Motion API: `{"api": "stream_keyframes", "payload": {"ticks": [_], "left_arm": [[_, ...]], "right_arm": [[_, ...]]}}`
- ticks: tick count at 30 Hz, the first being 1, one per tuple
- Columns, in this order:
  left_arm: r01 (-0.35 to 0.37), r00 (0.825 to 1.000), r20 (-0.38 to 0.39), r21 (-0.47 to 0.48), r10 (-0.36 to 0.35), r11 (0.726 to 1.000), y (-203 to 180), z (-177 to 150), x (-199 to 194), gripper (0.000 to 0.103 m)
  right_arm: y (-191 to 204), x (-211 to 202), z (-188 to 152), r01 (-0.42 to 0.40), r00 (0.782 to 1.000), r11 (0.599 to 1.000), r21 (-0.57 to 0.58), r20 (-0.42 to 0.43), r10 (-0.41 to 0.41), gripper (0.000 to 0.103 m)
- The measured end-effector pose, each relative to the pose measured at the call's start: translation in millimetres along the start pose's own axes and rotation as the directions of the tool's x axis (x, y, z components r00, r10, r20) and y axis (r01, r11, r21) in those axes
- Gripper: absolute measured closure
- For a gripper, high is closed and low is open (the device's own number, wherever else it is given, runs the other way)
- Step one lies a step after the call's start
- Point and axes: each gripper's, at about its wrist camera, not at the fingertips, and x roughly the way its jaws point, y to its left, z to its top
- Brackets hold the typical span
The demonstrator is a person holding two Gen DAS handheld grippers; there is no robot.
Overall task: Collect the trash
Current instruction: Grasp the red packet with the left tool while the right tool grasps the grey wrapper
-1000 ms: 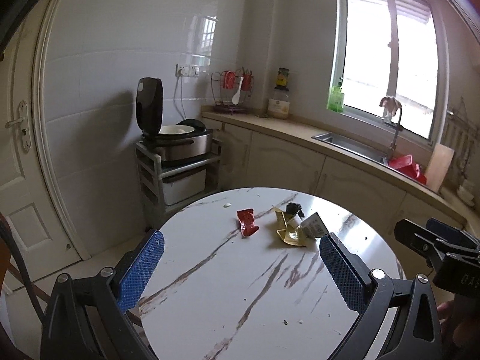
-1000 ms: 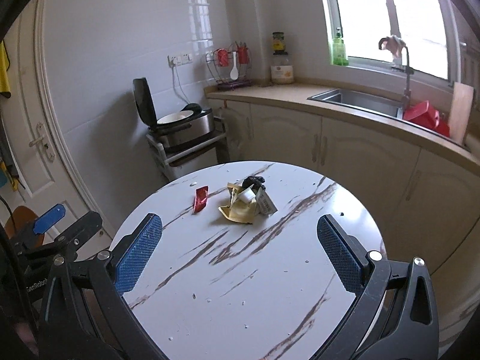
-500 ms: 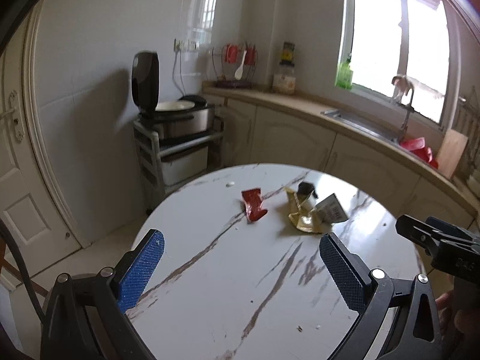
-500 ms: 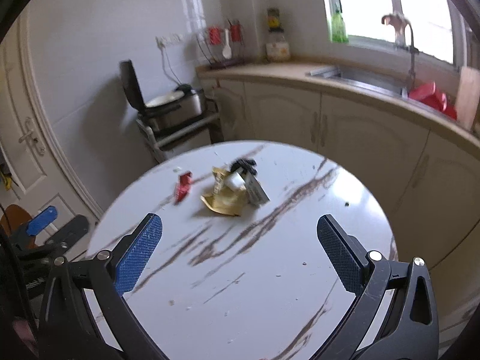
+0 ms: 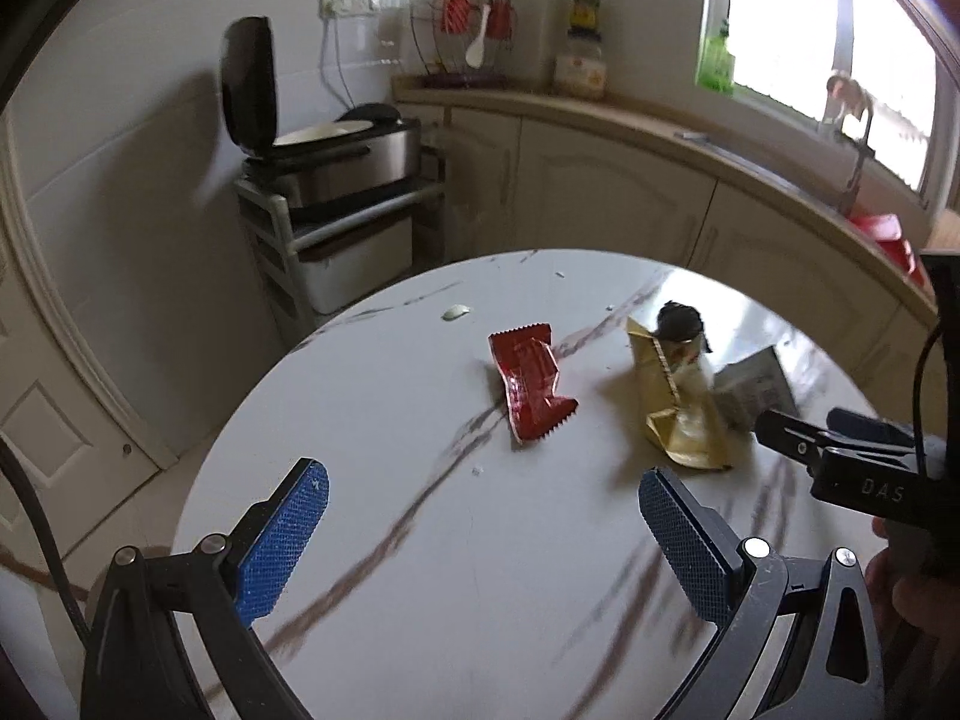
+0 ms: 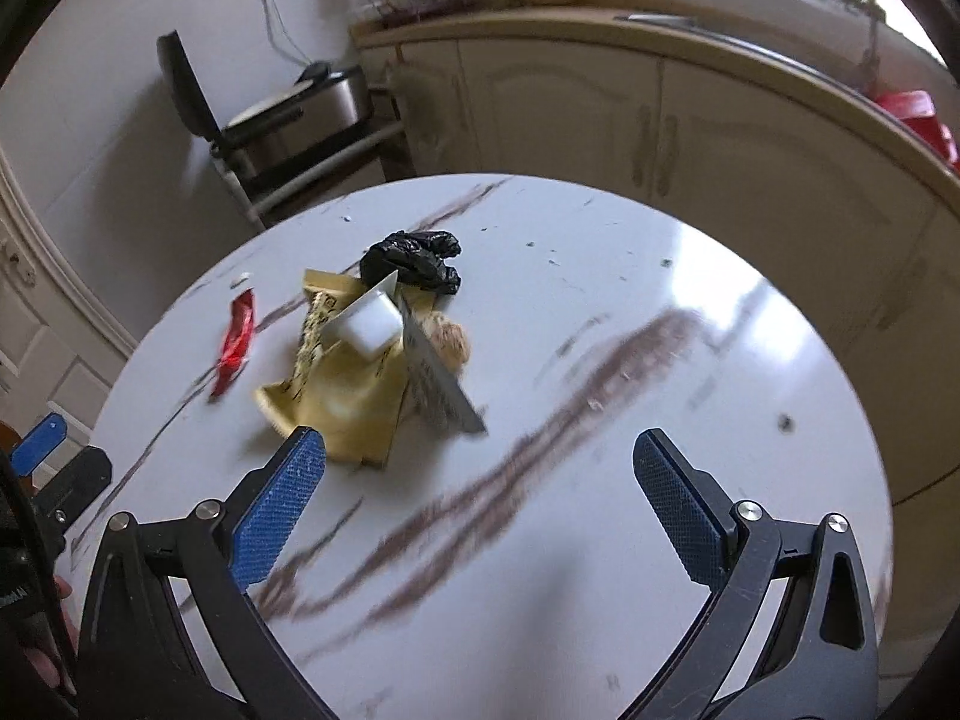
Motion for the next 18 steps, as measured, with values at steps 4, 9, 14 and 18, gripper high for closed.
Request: {"api": "stream_keyframes", "payload": {"ticks": [4,9,14,18], "left_arm": [[-0.006,0.998,-0.059,0.018,0.007,1.0,-5,26,48,0.001],[-0.005,0.995,-0.097,0.037,0.009,0.999,-11,50,93,0.001],[-0.03,0.994,-0.107,0.074,0.037,0.997,-21,68,134,0.004],[0.009,0.991,-0.133,0.032,-0.005,0.999,-18,74,152,0.018]], "right_arm": [[3,24,12,0.016,1.0,1.0,-0.02,-0.022,-0.016,0.016],[5,36,17,0.0,1.0,0.999,-0.049,-0.031,-0.001,0.043],[6,37,18,-0.034,0.999,0.997,-0.07,-0.025,0.032,0.086],[3,33,17,-0.053,0.998,0.997,-0.059,-0.024,0.052,0.089]]}}
